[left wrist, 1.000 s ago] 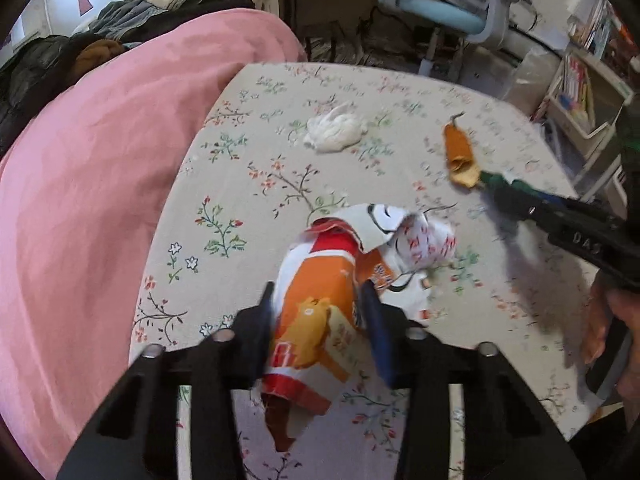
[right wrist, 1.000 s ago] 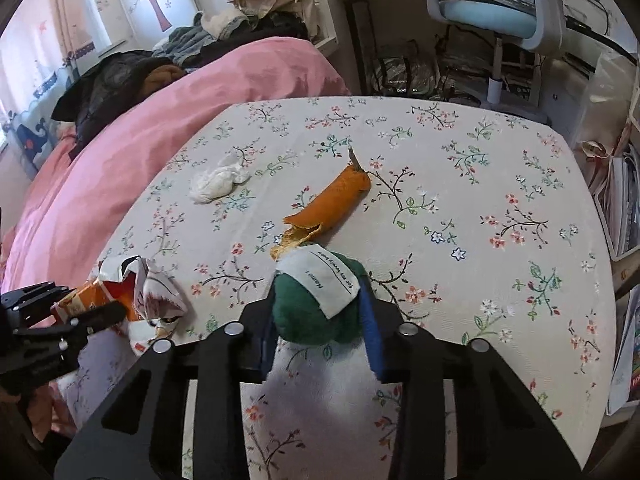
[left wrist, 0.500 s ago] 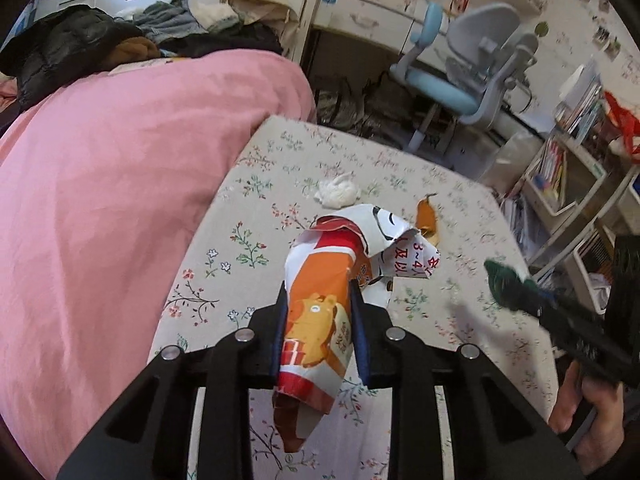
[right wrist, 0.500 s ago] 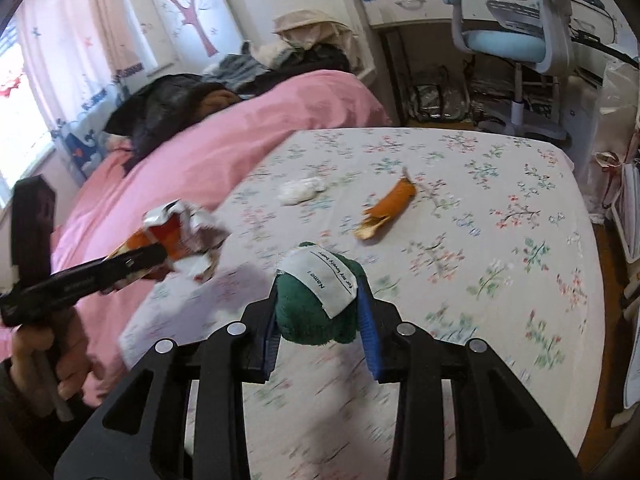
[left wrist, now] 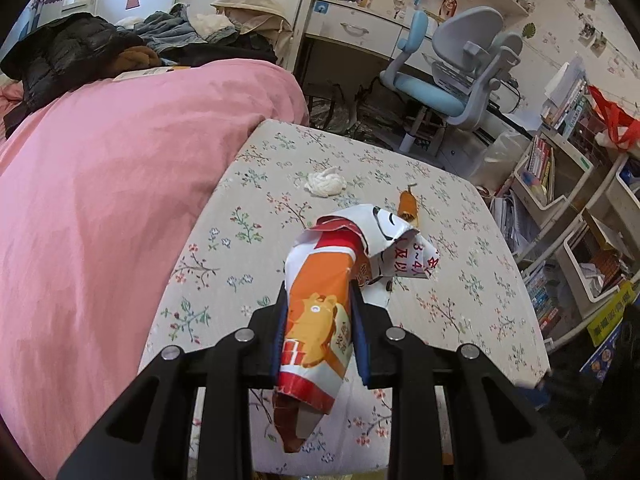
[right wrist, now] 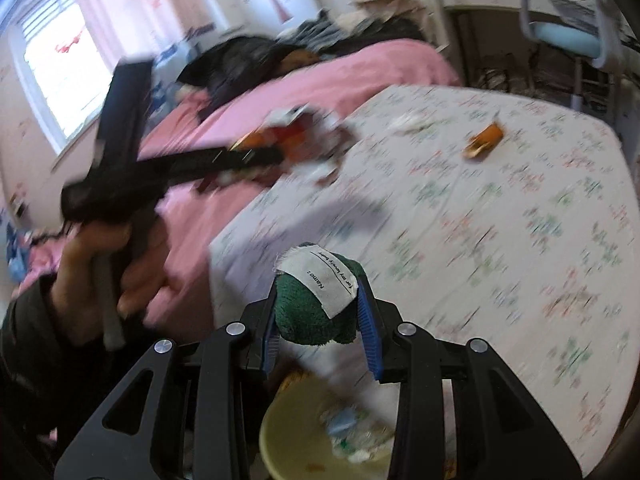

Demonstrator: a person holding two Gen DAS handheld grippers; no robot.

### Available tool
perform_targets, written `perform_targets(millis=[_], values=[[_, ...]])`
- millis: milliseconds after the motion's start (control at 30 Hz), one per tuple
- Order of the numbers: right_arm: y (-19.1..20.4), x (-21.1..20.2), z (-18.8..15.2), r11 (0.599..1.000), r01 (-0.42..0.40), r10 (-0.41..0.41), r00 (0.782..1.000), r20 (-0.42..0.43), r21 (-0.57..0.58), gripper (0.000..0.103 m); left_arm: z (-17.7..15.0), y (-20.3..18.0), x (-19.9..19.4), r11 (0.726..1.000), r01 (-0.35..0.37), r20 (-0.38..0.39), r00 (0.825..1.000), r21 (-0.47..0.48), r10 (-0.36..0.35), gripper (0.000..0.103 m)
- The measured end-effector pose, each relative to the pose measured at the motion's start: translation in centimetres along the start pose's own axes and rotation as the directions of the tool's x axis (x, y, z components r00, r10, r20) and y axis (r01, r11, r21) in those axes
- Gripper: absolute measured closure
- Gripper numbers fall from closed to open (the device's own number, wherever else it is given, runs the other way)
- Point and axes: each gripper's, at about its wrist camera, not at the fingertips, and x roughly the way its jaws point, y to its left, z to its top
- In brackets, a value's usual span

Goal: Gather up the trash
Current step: 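Lower the snack bag and green item into the bin and open both grippers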

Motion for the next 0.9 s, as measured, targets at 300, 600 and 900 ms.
perform_targets(millis=[300,600,900], values=[[4.6,1.7,-5.9,0.992,-0.091,0.067,0.97,-0.236,-0.092,0.058,-1.9,-1.1,-0.8,0.999,0.013,-0.014,1.0,0.031,-0.012,0.075],[3.8,-1.7,-5.6,0.998,-0.06,0.058,0.995,-0.077,-0.031,0.048,-5.0,-2.5,-1.8,0.998,0.027,-0.045,0.999,0.063,-0.024,0.075],[-2.6,-5.9,-4.2,0.971,0.038,-0.076,0.986,0.15,0.237,0.045,-9.2,-4.5,-2.8,0.993,0.037,-0.113,0.993,0.113,-0.024,0.076]])
